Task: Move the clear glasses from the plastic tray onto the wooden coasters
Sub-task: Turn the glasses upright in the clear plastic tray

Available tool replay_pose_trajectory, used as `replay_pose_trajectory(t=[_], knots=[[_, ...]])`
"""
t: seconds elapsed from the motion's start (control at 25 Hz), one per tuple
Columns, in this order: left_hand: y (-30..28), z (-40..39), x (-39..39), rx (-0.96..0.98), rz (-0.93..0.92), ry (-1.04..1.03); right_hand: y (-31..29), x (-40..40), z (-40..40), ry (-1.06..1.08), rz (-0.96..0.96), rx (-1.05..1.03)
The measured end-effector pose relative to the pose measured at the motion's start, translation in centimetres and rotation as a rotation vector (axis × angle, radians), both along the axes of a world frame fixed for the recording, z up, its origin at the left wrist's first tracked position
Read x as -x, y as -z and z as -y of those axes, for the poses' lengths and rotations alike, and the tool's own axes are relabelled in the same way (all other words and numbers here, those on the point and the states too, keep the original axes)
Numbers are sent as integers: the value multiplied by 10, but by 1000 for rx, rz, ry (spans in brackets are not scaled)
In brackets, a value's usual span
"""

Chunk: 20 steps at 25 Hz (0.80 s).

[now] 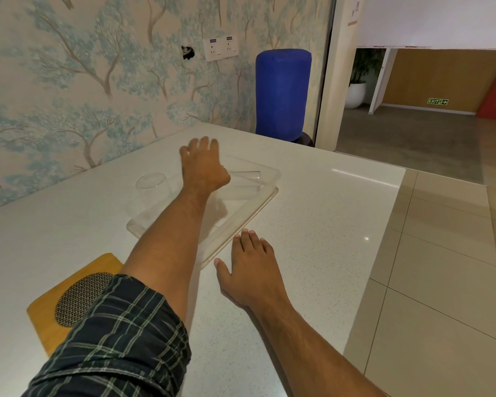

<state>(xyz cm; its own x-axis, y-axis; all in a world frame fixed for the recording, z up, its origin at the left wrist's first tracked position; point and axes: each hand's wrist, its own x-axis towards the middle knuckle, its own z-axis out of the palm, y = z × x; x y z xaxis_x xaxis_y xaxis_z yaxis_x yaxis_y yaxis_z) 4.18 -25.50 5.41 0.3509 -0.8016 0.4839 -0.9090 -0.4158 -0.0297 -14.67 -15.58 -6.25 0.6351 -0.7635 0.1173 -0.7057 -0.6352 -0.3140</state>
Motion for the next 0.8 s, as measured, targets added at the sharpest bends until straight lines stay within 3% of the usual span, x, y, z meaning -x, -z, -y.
replay_pose_trajectory(t=[0.12, 0.4, 0.8], knots=[[8, 12, 18, -199, 139, 277, -1, 0, -1, -1, -5, -2], [25, 36, 34, -480, 176, 304, -3, 1, -1, 0, 14, -5], [30, 46, 40, -368, 204, 329, -1, 0, -1, -11, -20, 1]])
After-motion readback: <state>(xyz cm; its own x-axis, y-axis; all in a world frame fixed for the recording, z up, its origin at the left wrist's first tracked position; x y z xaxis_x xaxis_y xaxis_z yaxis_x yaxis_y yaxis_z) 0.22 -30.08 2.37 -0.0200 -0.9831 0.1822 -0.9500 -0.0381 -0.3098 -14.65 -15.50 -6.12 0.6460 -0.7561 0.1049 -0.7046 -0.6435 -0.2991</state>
